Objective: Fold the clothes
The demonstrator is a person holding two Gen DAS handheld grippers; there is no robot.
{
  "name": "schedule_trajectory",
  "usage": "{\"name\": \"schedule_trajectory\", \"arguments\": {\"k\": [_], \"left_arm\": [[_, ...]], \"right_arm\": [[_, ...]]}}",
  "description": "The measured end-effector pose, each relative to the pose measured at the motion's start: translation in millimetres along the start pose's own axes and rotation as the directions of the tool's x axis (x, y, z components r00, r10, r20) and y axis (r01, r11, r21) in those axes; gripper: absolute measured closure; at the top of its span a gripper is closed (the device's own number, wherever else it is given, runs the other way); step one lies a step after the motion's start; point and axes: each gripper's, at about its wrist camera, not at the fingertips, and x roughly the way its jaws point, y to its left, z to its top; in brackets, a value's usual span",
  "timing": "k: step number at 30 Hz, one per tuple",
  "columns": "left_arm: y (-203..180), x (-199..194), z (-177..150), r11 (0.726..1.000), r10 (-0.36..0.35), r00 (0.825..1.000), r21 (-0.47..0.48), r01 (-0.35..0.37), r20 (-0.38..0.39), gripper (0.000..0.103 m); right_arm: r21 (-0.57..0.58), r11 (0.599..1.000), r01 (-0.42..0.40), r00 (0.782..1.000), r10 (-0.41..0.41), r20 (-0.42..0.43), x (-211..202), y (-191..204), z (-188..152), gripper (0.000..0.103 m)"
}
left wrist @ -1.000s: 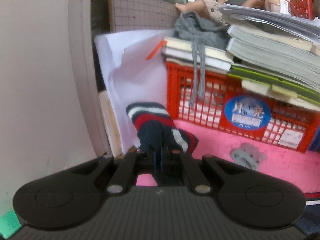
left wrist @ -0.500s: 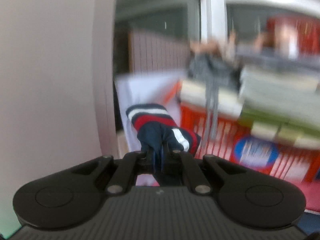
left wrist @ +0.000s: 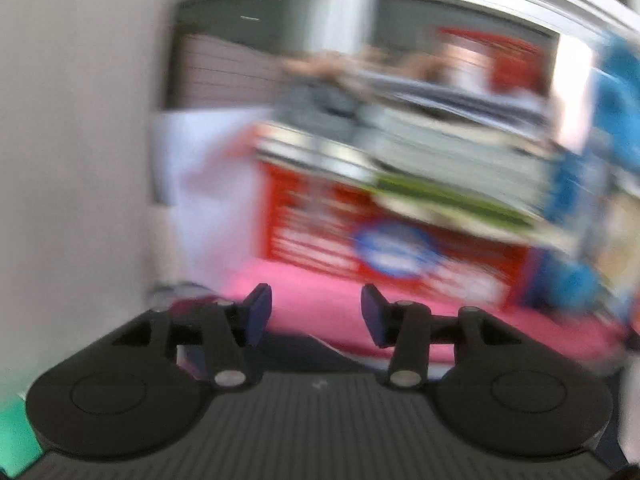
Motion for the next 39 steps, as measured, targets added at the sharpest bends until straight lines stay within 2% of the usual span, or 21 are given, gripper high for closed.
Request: {"name": "schedule_trajectory", "arguments": {"k": [3,4,6,7,9,10,11,12,14,17,19,20,22,24,27,29,32,33,35,36,39], "left_arm": [[-37,-1,-22,0.989,-0.127,0.99,0.074,0.132,-0.069,0.055],[-48,2,-30,0.984,-0.14,0.985,0.094,0.149,-0.097,0.055],[-63,19,-43,0.984,-0.105,0.983,0.129,0.125,-0.151,0.055],[-68,30,-50,0.984,-0.069,0.982,0.148,0.095,-0.176,0.054],[-66,53,-59,0.981,0.075,0.978,0.192,-0.037,-0.194,0.051],[-64,63,-61,0.975,0.146,0.969,0.197,-0.106,-0.201,0.049],[-58,69,-54,0.973,0.21,0.954,0.145,-0.182,-0.214,0.05],[-54,74,-48,0.962,0.27,0.935,0.1,-0.254,-0.229,0.055],[-60,68,-37,0.938,0.346,0.908,0.074,-0.338,-0.237,0.06],[-103,27,-33,0.978,0.175,0.976,0.139,-0.157,-0.127,0.059],[-138,-1,-35,0.979,0.043,0.994,0.202,-0.022,-0.104,0.057],[-156,-14,-36,0.973,-0.037,0.993,0.221,0.061,-0.114,0.057],[-193,-39,-47,0.945,-0.204,0.967,0.228,0.235,-0.153,0.054],[-228,-54,-61,0.904,-0.321,0.92,0.217,0.369,-0.227,0.054],[-266,-61,-87,0.865,-0.387,0.869,0.205,0.458,-0.308,0.054],[-279,-58,-107,0.866,-0.378,0.858,0.195,0.461,-0.348,0.054],[-283,-52,-128,0.878,-0.337,0.88,0.225,0.422,-0.335,0.053],[-284,-53,-130,0.877,-0.332,0.885,0.24,0.417,-0.326,0.052],[-287,-55,-135,0.873,-0.321,0.895,0.268,0.406,-0.311,0.048],[-288,-55,-136,0.872,-0.315,0.896,0.278,0.403,-0.313,0.043],[-294,-54,-138,0.872,-0.299,0.901,0.292,0.392,-0.316,0.033]], "right_arm": [[-0.068,0.997,-0.038,0.999,0.038,-0.004,-35,3,-23,0.027],[-0.093,0.994,-0.05,0.999,0.049,-0.014,-46,4,-32,0.026],[-0.141,0.988,-0.059,0.998,0.056,-0.029,-67,6,-51,0.026],[-0.162,0.985,-0.059,0.998,0.055,-0.034,-77,6,-60,0.026],[-0.184,0.981,-0.055,0.998,0.049,-0.038,-99,-2,-76,0.024],[-0.182,0.982,-0.048,0.998,0.042,-0.039,-110,-9,-83,0.022],[-0.173,0.984,-0.034,0.999,0.028,-0.039,-121,-18,-89,0.02],[-0.162,0.987,-0.014,0.999,0.008,-0.036,-132,-27,-93,0.019],[-0.126,0.991,0.052,0.998,-0.055,-0.024,-154,-55,-102,0.019],[-0.021,0.984,0.176,0.984,-0.176,-0.001,-185,-105,-113,0.019],[0.067,0.962,0.265,0.964,-0.266,0.015,-203,-139,-121,0.018],[0.11,0.944,0.31,0.949,-0.314,0.021,-210,-156,-125,0.018],[0.189,0.901,0.391,0.914,-0.404,0.033,-222,-188,-133,0.018],[0.253,0.845,0.472,0.865,-0.499,0.051,-234,-219,-141,0.018],[0.329,0.738,0.589,0.769,-0.637,0.055,-248,-261,-148,0.018],[0.378,0.67,0.639,0.713,-0.7,0.036,-255,-292,-149,0.014],[0.443,0.604,0.662,0.672,-0.74,0.005,-263,-341,-153,0.013],[0.47,0.589,0.658,0.672,-0.74,-0.013,-263,-359,-154,0.013],[0.52,0.57,0.636,0.691,-0.721,-0.055,-258,-391,-154,0.013],[0.544,0.565,0.621,0.709,-0.701,-0.082,-254,-405,-155,0.013],[0.572,0.589,0.571,0.775,-0.617,-0.137,-237,-432,-161,0.013]]}}
